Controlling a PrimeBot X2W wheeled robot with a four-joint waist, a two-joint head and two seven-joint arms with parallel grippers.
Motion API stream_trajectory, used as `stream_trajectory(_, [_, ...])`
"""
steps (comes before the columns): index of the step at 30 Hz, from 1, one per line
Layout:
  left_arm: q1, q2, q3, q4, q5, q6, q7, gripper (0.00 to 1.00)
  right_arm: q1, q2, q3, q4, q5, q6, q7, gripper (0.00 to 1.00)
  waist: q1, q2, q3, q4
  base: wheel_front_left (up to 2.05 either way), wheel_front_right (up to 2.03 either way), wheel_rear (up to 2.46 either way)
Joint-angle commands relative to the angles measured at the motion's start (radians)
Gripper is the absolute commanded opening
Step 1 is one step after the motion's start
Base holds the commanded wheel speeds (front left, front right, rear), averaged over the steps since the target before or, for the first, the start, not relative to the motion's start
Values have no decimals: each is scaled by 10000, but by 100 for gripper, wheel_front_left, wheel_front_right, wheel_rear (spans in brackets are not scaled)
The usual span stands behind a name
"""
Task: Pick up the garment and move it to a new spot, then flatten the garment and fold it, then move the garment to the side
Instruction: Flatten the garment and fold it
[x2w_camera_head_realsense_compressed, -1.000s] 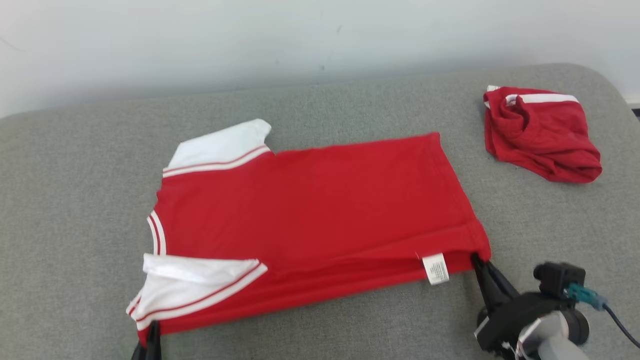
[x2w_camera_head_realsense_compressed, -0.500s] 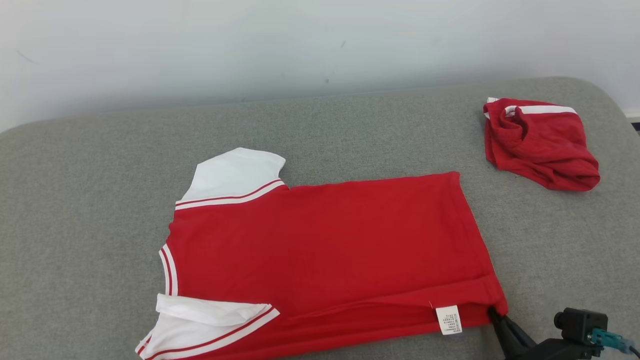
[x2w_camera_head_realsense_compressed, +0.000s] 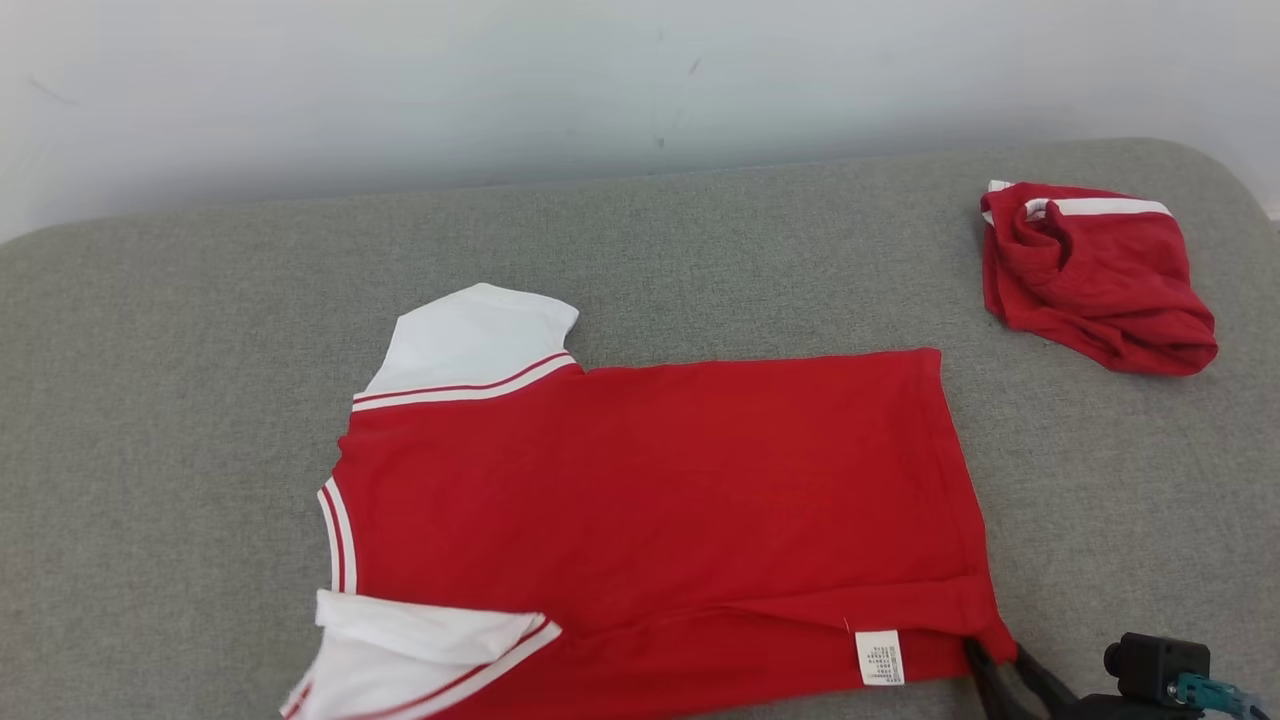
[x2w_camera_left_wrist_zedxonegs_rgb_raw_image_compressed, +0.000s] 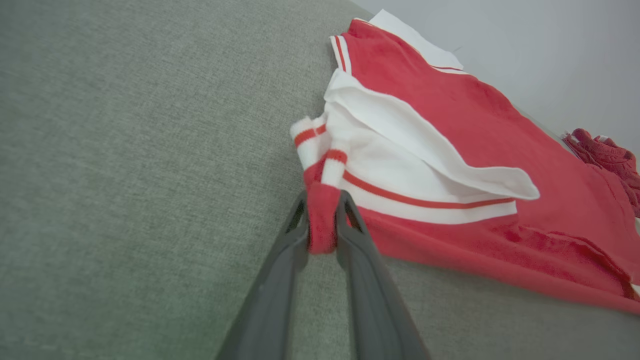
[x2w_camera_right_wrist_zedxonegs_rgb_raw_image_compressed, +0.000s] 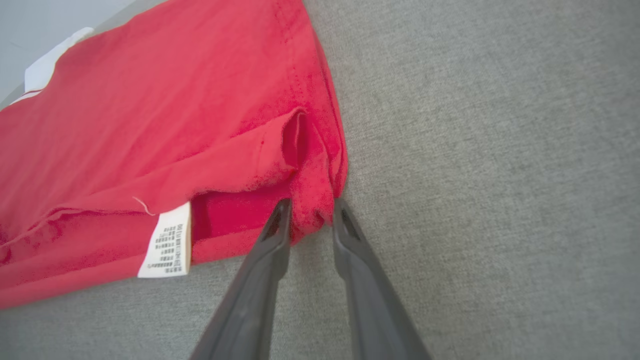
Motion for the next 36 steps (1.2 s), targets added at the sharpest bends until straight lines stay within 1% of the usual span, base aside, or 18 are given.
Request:
stream_trajectory(1, [-81, 71, 46, 135, 19, 36, -132, 100, 30, 31, -94, 0, -155, -12, -43, 100, 0, 0, 14, 10, 0, 0, 0])
stream_trajectory(8, [-221, 27, 63, 162, 92, -10, -454, 100, -87, 65, -123, -126, -562, -12, -387, 100, 0, 0, -36, -8, 0, 0, 0])
stream_trajectory(12, [-320, 10, 234, -139, 239, -47, -578, 100, -301, 50, -102, -230, -798, -12, -757, 100, 0, 0, -96, -28, 0, 0, 0])
stream_trajectory(18, [-538, -13, 458, -651, 673, -115, -645, 100, -785, 107, 126, -69, -1099, -12, -1260, 100, 0, 0, -221, -13, 0, 0, 0])
stream_trajectory(25, [-899, -49, 690, -1274, 1207, -244, -652, 100, -1268, 152, 439, 58, -1177, -12, -1943, 100, 0, 0, -378, -14, 0, 0, 0])
stream_trajectory(29, [-1013, -55, 845, -1481, 1533, -217, -652, 100, -1471, 147, 514, 69, -1237, -12, -2390, 100, 0, 0, -443, -67, 0, 0, 0])
stream_trajectory(36, [-1171, -64, 1299, -1986, 2261, 7, -653, 100, -1815, 210, 463, 152, -1591, -12, -3326, 100, 0, 0, -506, -135, 0, 0, 0])
